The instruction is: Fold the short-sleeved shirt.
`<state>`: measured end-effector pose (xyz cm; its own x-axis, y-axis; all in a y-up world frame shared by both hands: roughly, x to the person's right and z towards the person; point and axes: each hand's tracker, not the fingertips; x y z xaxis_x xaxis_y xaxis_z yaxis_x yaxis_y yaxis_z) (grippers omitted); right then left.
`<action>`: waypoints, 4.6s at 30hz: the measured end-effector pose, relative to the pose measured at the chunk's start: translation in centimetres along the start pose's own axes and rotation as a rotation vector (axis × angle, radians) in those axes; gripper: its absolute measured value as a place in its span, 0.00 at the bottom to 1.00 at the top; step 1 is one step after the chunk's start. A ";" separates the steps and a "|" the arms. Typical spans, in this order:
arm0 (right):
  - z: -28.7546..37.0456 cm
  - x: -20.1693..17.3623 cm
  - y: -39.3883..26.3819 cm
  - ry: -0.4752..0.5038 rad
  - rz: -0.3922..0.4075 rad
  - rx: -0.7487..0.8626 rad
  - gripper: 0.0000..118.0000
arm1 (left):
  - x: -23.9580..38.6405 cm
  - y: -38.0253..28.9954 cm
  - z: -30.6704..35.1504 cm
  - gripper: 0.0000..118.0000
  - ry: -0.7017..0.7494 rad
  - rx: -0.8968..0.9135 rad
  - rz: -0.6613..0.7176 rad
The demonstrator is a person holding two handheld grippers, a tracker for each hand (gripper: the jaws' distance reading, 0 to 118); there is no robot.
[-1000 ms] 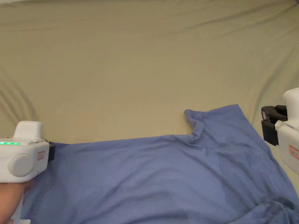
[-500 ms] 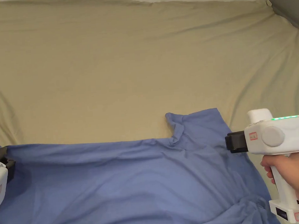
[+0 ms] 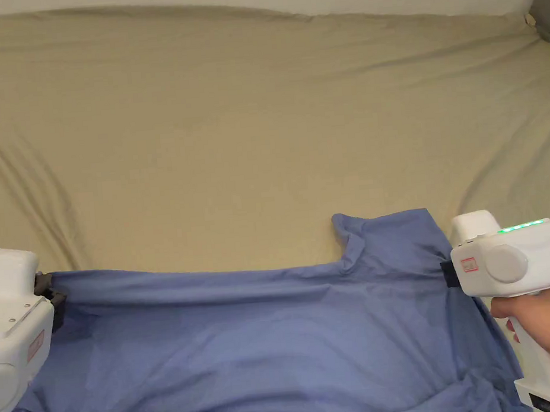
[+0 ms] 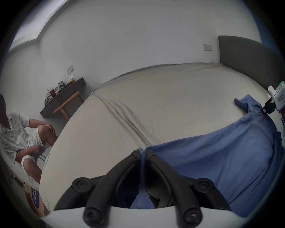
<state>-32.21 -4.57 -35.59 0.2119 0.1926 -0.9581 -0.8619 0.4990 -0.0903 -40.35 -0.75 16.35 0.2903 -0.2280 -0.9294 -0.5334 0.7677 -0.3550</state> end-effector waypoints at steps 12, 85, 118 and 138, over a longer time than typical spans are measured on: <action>13.0 4.0 -2.2 0.142 -0.009 0.027 0.00 | -4.8 0.4 5.4 0.04 -0.028 -0.036 -0.023; 29.8 -14.0 -10.0 -0.040 0.118 0.810 0.00 | 4.6 0.2 24.0 0.00 -0.040 0.486 0.047; 24.9 -10.9 -11.0 0.011 0.062 0.520 0.00 | -14.2 -20.2 -1.7 1.00 -1.023 -0.461 0.995; 26.5 -10.7 -11.1 0.025 0.079 0.537 0.00 | -10.6 -18.2 0.4 0.05 -0.822 -0.468 0.859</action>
<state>-12.70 10.23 -17.18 0.1392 0.2298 -0.9632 -0.5163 0.8468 0.1274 -33.42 -12.03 32.73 0.0294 0.7990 -0.6006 -0.9722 0.1625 0.1686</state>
